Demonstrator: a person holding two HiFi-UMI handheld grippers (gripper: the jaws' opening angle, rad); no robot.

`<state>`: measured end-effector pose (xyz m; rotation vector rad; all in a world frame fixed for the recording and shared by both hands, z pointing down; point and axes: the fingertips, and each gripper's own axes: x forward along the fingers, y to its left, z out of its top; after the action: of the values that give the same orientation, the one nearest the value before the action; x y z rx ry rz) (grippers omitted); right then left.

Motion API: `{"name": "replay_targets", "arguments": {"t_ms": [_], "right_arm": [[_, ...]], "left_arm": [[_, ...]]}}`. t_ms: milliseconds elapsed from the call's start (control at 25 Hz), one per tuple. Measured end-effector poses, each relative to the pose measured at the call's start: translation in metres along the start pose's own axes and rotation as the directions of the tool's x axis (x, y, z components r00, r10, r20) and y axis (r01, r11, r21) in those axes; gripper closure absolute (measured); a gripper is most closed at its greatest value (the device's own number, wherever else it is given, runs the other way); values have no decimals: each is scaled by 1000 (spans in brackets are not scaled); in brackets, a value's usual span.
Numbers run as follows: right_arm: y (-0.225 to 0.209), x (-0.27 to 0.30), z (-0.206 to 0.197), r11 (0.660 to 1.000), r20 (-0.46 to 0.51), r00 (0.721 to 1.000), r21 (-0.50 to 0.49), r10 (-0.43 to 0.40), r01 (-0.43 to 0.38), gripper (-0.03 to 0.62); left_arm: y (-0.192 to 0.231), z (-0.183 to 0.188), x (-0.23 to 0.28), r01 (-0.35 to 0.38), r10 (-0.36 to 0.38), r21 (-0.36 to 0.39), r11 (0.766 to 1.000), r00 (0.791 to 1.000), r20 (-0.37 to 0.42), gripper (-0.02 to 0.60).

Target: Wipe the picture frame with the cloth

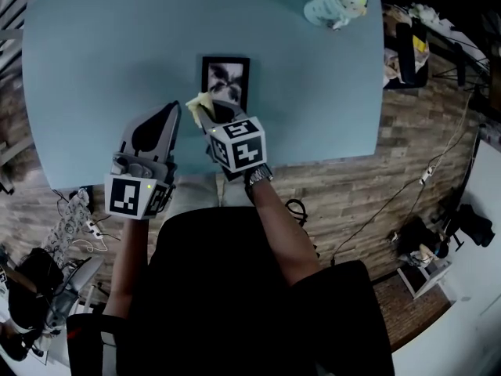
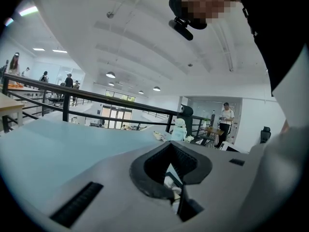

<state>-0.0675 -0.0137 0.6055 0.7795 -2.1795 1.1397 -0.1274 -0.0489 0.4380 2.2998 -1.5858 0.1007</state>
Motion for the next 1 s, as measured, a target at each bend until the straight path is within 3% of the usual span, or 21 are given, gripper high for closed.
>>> {"name": "replay_targets", "arguments": {"t_ms": [640,840,1000], "right_arm": [[-40,-38,-10,994,52,995,66,-88,85,537],[-56,-54,-11,988,78,989,98,-128,121,537],[-70,-66,-12,980,100,981,130,-164,150,537]], "left_arm": [[-40,-11,19,116,-115,18,993,993,-40,584],[-51,-5,27,164,-164,41,986,986,1,584],[-61,-10,33,177,-176,35,984,983,-48,584]]}}
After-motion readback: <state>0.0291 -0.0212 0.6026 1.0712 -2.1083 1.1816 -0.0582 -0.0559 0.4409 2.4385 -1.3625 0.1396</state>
